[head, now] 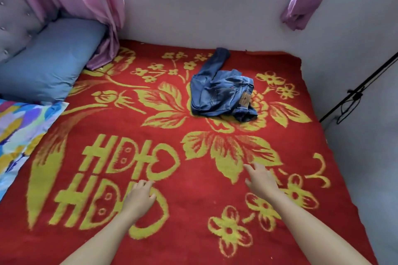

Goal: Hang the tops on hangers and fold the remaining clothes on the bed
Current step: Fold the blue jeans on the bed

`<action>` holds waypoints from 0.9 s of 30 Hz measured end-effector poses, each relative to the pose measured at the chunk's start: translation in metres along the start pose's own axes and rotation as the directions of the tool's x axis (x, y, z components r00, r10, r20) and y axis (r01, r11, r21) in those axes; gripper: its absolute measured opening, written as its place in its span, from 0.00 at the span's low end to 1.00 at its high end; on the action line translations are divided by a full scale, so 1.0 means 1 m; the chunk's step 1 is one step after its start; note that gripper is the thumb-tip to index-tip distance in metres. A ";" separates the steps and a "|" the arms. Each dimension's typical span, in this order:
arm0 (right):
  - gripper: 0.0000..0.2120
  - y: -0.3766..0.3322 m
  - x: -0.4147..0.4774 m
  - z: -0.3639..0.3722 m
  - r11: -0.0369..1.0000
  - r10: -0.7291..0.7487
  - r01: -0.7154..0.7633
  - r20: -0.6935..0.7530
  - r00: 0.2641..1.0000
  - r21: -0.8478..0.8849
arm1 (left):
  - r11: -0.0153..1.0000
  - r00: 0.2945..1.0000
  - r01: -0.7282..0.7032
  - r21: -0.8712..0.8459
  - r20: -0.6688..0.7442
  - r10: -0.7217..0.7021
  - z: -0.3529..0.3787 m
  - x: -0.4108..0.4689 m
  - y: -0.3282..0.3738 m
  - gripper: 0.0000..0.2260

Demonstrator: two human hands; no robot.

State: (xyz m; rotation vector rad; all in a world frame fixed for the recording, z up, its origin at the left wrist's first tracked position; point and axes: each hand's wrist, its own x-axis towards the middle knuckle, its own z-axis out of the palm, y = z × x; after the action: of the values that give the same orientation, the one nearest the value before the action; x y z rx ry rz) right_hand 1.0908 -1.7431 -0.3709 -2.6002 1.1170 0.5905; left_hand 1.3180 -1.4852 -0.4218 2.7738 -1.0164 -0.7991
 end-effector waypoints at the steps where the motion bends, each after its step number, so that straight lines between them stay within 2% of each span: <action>1: 0.24 -0.002 0.003 -0.002 1.000 0.006 -0.006 0.005 1.000 0.010 | 1.000 1.000 0.005 0.010 0.006 -0.005 -0.004 0.006 0.003 0.20; 6: 0.23 -0.002 0.047 -0.008 1.000 0.024 -0.024 0.043 0.999 -0.001 | 0.999 0.998 0.010 0.033 0.061 -0.012 -0.006 0.061 0.014 0.22; 14: 0.25 0.005 0.158 0.033 0.995 0.052 -0.040 0.143 0.988 -0.087 | 0.990 0.994 -0.023 0.137 0.107 0.009 0.032 0.169 0.045 0.36; 17: 0.26 0.004 0.200 0.046 0.998 0.043 -0.036 0.112 0.993 -0.060 | 0.964 0.990 -0.089 0.252 0.132 0.057 0.042 0.209 0.057 0.39; 21: 0.30 0.020 0.253 0.047 0.988 0.035 -0.029 0.034 0.999 -0.153 | 0.958 0.971 -0.115 0.264 0.232 0.053 0.050 0.268 0.069 0.50; 24: 0.34 0.044 0.294 0.043 0.980 0.117 -0.116 -0.003 0.993 -0.163 | 0.970 0.960 -0.073 0.232 0.280 0.005 0.061 0.316 0.067 0.58; 27: 0.35 0.065 0.331 0.037 0.972 0.169 -0.172 -0.033 0.985 -0.158 | 0.986 0.948 0.056 0.159 0.300 -0.103 0.078 0.344 0.054 0.57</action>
State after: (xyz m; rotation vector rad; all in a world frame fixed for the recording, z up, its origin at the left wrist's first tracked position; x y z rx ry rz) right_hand 1.2400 -1.9828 -0.5594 -2.6651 1.3621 0.7209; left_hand 1.4687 -1.7335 -0.6285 2.8915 -1.0530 -1.2489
